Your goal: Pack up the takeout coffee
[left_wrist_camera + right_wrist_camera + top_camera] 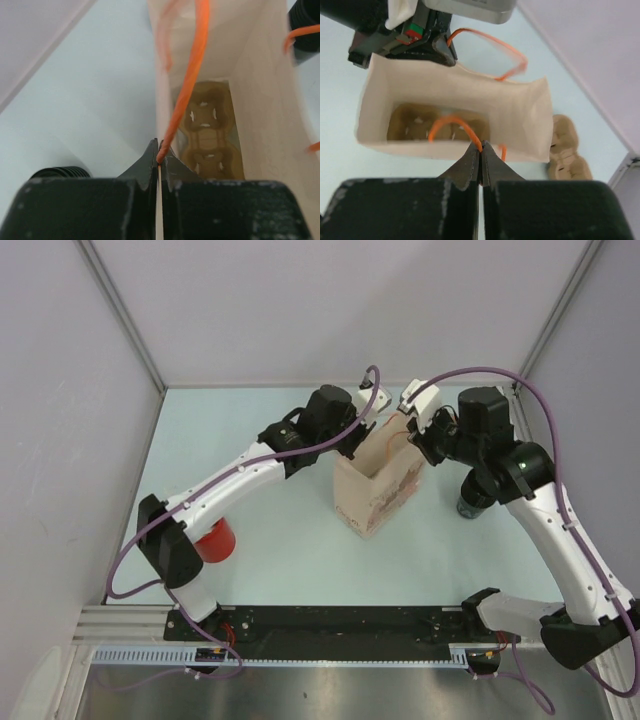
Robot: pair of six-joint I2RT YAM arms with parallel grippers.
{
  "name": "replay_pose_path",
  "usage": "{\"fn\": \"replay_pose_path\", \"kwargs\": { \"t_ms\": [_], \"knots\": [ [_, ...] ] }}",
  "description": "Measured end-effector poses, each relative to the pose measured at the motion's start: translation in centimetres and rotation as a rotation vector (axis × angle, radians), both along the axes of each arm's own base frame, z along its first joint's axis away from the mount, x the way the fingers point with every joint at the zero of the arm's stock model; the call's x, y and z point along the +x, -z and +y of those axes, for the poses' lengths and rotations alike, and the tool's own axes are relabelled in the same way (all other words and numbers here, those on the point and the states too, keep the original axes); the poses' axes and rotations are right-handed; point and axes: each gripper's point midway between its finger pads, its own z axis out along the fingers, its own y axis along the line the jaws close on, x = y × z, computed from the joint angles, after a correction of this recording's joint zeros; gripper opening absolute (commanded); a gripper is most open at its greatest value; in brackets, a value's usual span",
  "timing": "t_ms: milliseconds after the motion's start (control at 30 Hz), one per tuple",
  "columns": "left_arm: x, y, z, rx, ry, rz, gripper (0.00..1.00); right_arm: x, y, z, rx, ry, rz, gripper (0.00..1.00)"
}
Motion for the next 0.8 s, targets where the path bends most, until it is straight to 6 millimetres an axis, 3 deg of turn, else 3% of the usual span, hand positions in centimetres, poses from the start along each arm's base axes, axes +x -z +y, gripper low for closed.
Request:
{"fn": "replay_pose_path", "kwargs": {
  "t_ms": [67, 133, 200, 300, 433, 567, 667, 800],
  "knots": [
    [-0.1, 1.2, 0.1, 0.015, 0.001, 0.016, 0.07, 0.3, 2.0, 0.3, -0.026, -0.004, 0.055, 0.0],
    [0.0, 1.0, 0.1, 0.005, 0.0, 0.013, 0.07, 0.3, 2.9, 0.2, -0.039, -0.001, 0.079, 0.0],
    [0.3, 0.0, 0.1, -0.015, -0.005, 0.003, 0.08, 0.3, 2.4, 0.2, -0.031, 0.001, 0.063, 0.0],
    [0.7, -1.9, 0.0, -0.051, -0.013, -0.02, 0.07, 0.0, 0.2, -0.1, -0.006, 0.006, 0.017, 0.0],
    [1.3, -5.0, -0.1, -0.109, -0.021, -0.071, 0.06, -0.3, -4.7, -0.3, 0.051, 0.01, -0.09, 0.0],
    [1.3, -6.2, 0.1, -0.143, -0.029, -0.076, 0.06, -1.0, -8.0, -0.7, 0.099, 0.017, -0.162, 0.0],
    [1.3, -6.2, 0.2, -0.147, -0.032, -0.071, 0.07, -1.2, -9.0, -1.0, 0.123, 0.028, -0.185, 0.0],
    [1.4, -6.2, 0.2, -0.155, -0.03, -0.062, 0.07, -0.9, -8.7, -1.2, 0.125, 0.039, -0.176, 0.0]
  ]
}}
